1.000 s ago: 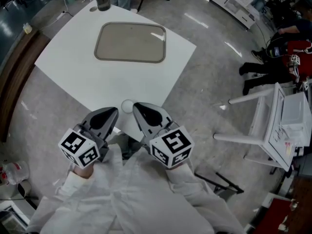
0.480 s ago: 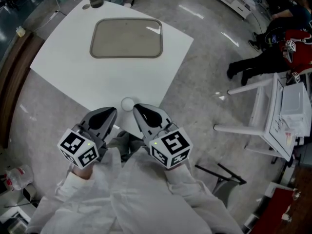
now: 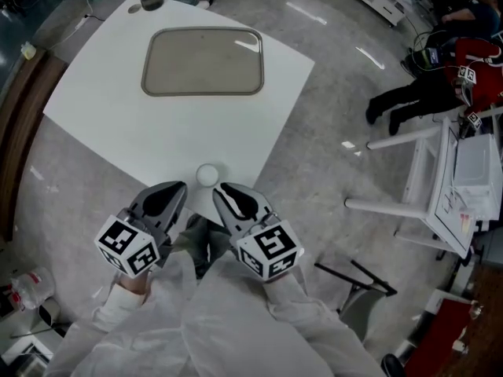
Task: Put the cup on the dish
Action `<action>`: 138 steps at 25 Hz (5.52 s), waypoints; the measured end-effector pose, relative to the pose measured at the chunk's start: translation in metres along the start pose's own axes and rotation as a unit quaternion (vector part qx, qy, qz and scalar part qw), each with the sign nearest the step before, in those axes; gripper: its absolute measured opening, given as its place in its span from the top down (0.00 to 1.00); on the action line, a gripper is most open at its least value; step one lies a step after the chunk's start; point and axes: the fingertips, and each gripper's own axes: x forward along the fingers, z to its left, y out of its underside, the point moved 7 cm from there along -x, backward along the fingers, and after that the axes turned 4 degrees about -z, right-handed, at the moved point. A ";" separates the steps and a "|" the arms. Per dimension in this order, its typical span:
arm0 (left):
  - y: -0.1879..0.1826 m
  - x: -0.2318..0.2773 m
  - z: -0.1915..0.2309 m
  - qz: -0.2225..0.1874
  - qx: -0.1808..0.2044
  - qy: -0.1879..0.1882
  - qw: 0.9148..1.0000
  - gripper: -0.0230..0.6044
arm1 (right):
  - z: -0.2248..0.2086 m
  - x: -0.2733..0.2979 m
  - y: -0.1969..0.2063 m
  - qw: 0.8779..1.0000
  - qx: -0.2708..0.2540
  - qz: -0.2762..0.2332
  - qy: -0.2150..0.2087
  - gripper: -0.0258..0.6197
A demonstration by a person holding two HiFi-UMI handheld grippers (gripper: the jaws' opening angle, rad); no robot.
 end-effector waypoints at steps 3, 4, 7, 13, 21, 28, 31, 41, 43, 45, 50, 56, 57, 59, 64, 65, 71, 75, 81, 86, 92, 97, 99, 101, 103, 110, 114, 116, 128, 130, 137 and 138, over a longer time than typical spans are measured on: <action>0.005 -0.001 0.008 0.006 -0.008 -0.001 1.000 0.95 | 0.000 0.004 0.012 1.000 0.004 0.016 0.004 0.83; 0.008 -0.001 0.009 0.009 -0.011 -0.001 1.000 0.95 | 0.000 0.005 0.016 1.000 0.006 0.021 0.005 0.82; 0.016 0.001 0.012 0.017 -0.018 0.004 1.000 0.95 | -0.002 0.010 0.025 0.999 0.010 0.032 0.010 0.78; 0.037 0.010 0.015 0.044 -0.025 0.010 0.999 0.95 | -0.011 0.022 0.034 0.999 -0.002 0.041 0.035 0.65; 0.058 0.023 0.023 0.070 -0.032 0.013 0.997 0.95 | -0.014 0.038 0.053 0.996 -0.012 0.082 0.041 0.56; 0.071 0.026 0.033 0.083 -0.041 0.017 0.996 0.95 | -0.023 0.057 0.062 0.994 -0.019 0.099 0.037 0.55; 0.074 0.028 0.035 0.094 -0.032 0.017 0.995 0.95 | -0.028 0.063 0.062 0.994 -0.030 0.099 0.038 0.55; 0.077 0.025 0.053 0.101 -0.043 0.012 0.994 0.95 | -0.030 0.085 0.063 0.990 -0.081 0.107 0.040 0.55; 0.077 0.025 0.056 0.102 -0.044 0.012 0.994 0.95 | -0.029 0.088 0.061 0.990 -0.091 0.104 0.040 0.55; 0.077 0.025 0.058 0.103 -0.043 0.012 0.994 0.95 | -0.030 0.090 0.060 0.989 -0.100 0.101 0.044 0.55; 0.075 0.025 0.060 0.105 -0.041 0.014 0.994 0.95 | -0.027 0.093 0.060 0.990 -0.098 0.092 0.052 0.55; 0.072 0.024 0.061 0.104 -0.037 0.015 0.994 0.95 | -0.026 0.093 0.060 0.990 -0.096 0.087 0.055 0.55; 0.072 0.025 0.061 0.104 -0.036 0.015 0.994 0.95 | -0.027 0.093 0.060 0.990 -0.098 0.089 0.056 0.55; 0.072 0.026 0.060 0.104 -0.034 0.017 0.994 0.95 | -0.028 0.093 0.060 0.989 -0.104 0.094 0.055 0.55; 0.068 0.027 0.063 0.098 -0.032 0.015 0.995 0.95 | -0.026 0.093 0.059 0.989 -0.097 0.099 0.049 0.55; 0.067 0.027 0.063 0.096 -0.030 0.014 0.995 0.95 | -0.025 0.092 0.057 0.989 -0.096 0.097 0.050 0.55; 0.054 0.024 0.054 0.078 -0.015 0.009 0.997 0.95 | -0.017 0.080 0.037 0.990 -0.107 0.079 0.049 0.55; 0.039 0.022 0.046 0.056 -0.008 0.019 0.998 0.95 | -0.013 0.072 0.020 0.990 -0.112 0.069 0.043 0.55; 0.008 0.017 0.024 0.022 0.024 0.023 0.999 0.95 | -0.005 0.051 -0.010 0.989 -0.135 0.047 0.046 0.55; -0.016 0.011 0.007 0.000 0.056 0.030 0.998 0.95 | 0.008 0.038 -0.034 0.987 -0.155 0.033 0.041 0.55; -0.044 0.001 0.001 -0.038 0.094 0.024 0.995 0.95 | 0.018 0.031 -0.062 0.987 -0.156 0.004 0.037 0.55; -0.061 -0.002 -0.007 -0.062 0.105 0.022 0.992 0.95 | 0.019 0.021 -0.088 0.985 -0.167 -0.016 0.040 0.55; -0.067 -0.003 -0.007 -0.066 0.107 0.018 0.992 0.95 | 0.019 0.019 -0.096 0.984 -0.171 -0.026 0.042 0.55; -0.069 -0.004 -0.008 -0.068 0.113 0.017 0.991 0.95 | 0.019 0.016 -0.101 0.983 -0.174 -0.033 0.044 0.55; -0.071 -0.004 -0.009 -0.071 0.119 0.015 0.990 0.95 | 0.018 0.015 -0.103 0.982 -0.180 -0.036 0.044 0.55; -0.069 -0.002 -0.011 -0.080 0.117 -0.001 0.990 0.95 | 0.012 0.011 -0.102 0.982 -0.181 -0.036 0.027 0.55; -0.066 0.000 -0.012 -0.088 0.113 -0.017 0.989 0.95 | 0.006 0.007 -0.099 0.982 -0.186 -0.034 0.022 0.55; -0.063 0.002 -0.014 -0.091 0.112 -0.024 0.989 0.95 | 0.003 0.005 -0.096 0.982 -0.186 -0.033 0.019 0.55; -0.066 0.008 -0.010 -0.105 0.114 -0.031 0.987 0.95 | -0.009 0.018 -0.095 0.985 -0.173 -0.023 0.006 0.55; -0.071 0.011 -0.004 -0.103 0.117 -0.029 0.987 0.95 | -0.012 0.024 -0.099 0.985 -0.170 -0.026 0.010 0.55; -0.091 0.028 0.031 -0.086 0.117 -0.018 0.989 0.95 | -0.026 0.059 -0.113 0.986 -0.163 -0.018 0.023 0.55; -0.095 0.032 0.037 -0.085 0.117 -0.014 0.989 0.95 | -0.029 0.065 -0.115 0.986 -0.162 -0.017 0.026 0.55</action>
